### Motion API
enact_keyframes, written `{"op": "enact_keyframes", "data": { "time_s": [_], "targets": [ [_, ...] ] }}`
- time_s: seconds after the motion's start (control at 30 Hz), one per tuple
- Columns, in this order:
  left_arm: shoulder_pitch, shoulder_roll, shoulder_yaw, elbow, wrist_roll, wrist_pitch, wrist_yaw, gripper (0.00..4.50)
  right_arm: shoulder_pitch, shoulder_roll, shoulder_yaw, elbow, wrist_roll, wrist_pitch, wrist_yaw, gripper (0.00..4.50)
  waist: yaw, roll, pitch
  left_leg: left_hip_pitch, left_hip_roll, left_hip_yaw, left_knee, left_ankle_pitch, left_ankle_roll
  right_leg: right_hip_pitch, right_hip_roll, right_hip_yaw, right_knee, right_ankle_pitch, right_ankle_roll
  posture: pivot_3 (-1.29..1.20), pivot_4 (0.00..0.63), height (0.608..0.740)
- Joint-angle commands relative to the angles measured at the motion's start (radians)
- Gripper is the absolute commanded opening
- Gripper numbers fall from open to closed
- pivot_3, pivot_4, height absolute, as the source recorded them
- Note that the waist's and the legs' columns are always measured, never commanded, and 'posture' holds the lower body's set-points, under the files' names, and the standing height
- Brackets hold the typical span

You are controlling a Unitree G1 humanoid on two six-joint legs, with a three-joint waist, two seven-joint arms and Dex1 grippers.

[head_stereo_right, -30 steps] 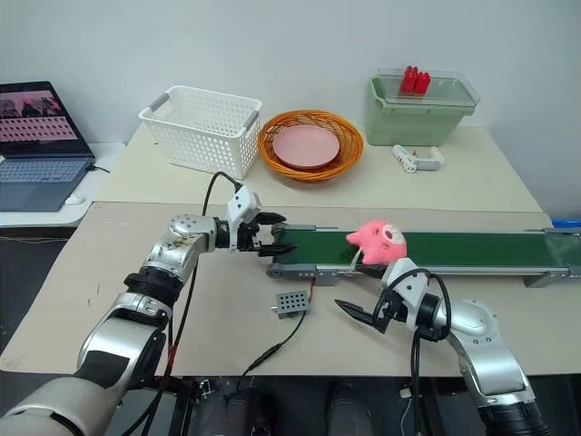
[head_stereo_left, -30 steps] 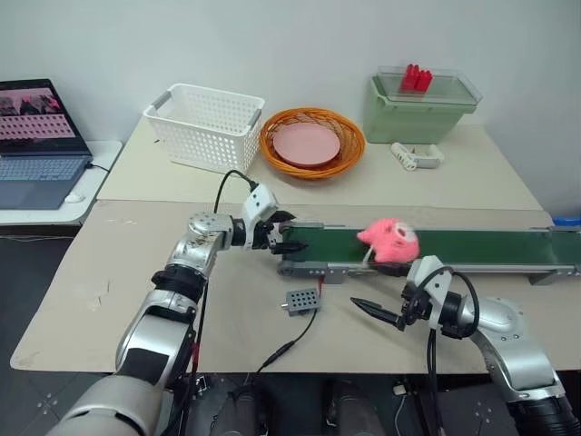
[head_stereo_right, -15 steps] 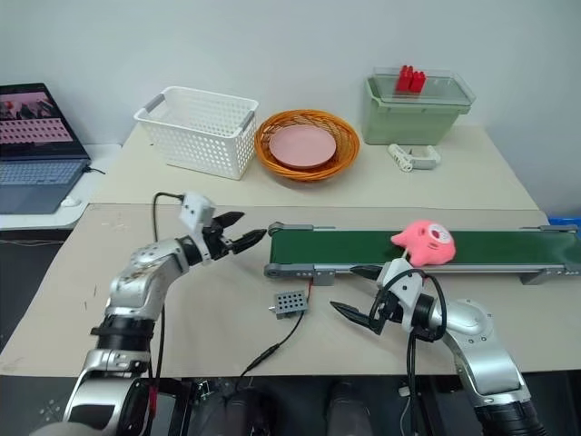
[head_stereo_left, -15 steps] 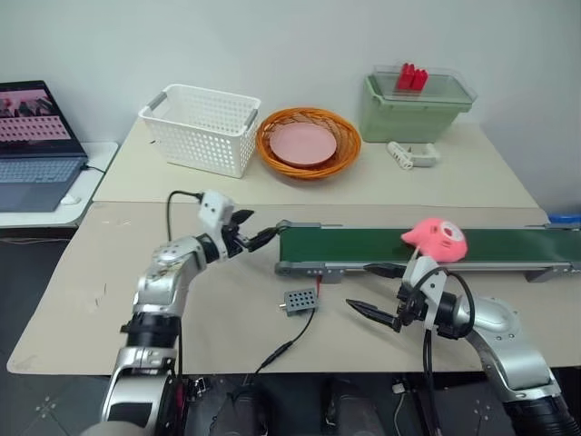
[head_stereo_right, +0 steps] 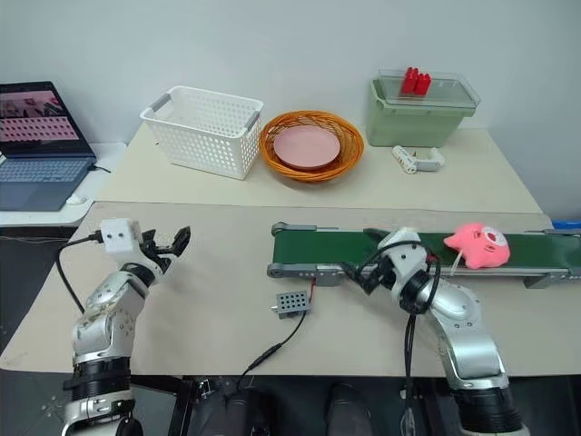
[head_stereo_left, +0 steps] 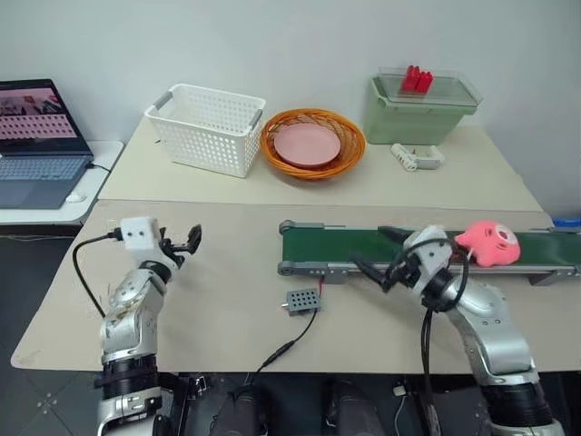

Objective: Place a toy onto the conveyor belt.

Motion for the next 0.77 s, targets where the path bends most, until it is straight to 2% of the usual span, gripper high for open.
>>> {"op": "enact_keyframes", "data": {
  "time_s": [0.03,0.2,0.37,0.77],
  "targets": [
    [0.009,-0.011,0.009,-0.037,0.014,-0.077,0.050,4.48,-0.035,0.039,-0.057,-0.019,-0.010,0.011,-0.100,4.50,-0.001,0.000,0.000,0.000,0.000,0.000,0.000,0.000,0.000,-0.001,0.000,0.000,0.000,0.000,0.000,0.00,0.150,0.740],
    [0.023,-0.012,0.024,-0.005,0.011,-0.141,0.077,4.48,-0.010,0.125,-0.115,0.032,-0.013,-0.007,-0.229,4.50,-0.002,0.000,0.000,0.000,0.000,0.000,-0.001,0.000,0.000,-0.001,0.000,0.000,0.000,0.000,0.000,0.00,0.150,0.740],
    [0.021,-0.014,0.023,0.016,0.002,-0.172,0.087,4.48,0.018,0.167,-0.161,0.071,0.037,-0.029,-0.236,4.50,-0.005,0.000,0.000,0.000,0.000,0.001,-0.001,0.000,0.000,0.000,0.000,0.000,0.000,0.000,0.000,0.00,0.150,0.740],
    [0.010,-0.013,0.003,0.023,-0.017,-0.203,0.074,4.48,0.018,0.188,-0.134,0.132,0.012,-0.118,-0.220,4.50,-0.013,0.000,0.000,0.000,0.000,0.001,-0.001,0.000,0.000,0.000,0.001,0.000,0.000,0.000,0.000,0.00,0.150,0.740]
  ]
}}
